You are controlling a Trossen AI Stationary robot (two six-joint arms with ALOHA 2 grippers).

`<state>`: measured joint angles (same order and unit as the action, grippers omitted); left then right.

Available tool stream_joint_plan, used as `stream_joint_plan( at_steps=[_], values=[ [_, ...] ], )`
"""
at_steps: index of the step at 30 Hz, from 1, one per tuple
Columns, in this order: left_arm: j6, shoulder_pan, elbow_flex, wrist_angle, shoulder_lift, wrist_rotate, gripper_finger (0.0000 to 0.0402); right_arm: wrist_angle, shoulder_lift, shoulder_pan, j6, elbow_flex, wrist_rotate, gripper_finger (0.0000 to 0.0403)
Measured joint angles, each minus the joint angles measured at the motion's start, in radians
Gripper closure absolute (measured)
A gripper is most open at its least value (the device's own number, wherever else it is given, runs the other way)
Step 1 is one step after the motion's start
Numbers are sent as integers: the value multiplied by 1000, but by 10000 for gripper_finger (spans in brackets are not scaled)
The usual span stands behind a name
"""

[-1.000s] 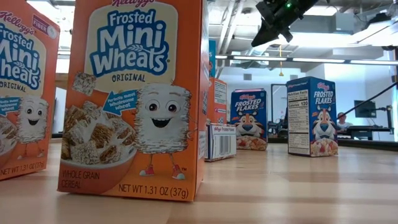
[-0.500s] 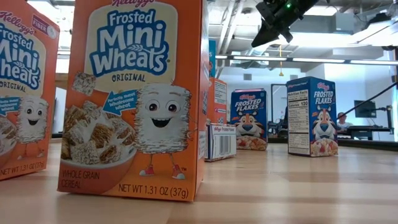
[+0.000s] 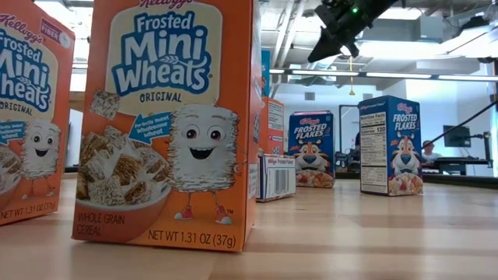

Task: Stack cereal on shelf
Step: Adjust the cereal boxes on the shelf

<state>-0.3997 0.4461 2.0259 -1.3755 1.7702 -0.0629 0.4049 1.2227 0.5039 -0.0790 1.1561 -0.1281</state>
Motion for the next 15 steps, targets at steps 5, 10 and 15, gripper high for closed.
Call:
stream_joint_plan(
  at_steps=[5,10,15],
  values=[
    [17,-1,33,9,-2,8,399,-19,59,-37,0,0,3,386],
    [54,-9,73,-14,-2,-16,400,-84,124,-76,22,0,3,386],
    [68,-32,200,-102,-6,-12,401,-175,191,-112,69,0,3,386]
  ],
)
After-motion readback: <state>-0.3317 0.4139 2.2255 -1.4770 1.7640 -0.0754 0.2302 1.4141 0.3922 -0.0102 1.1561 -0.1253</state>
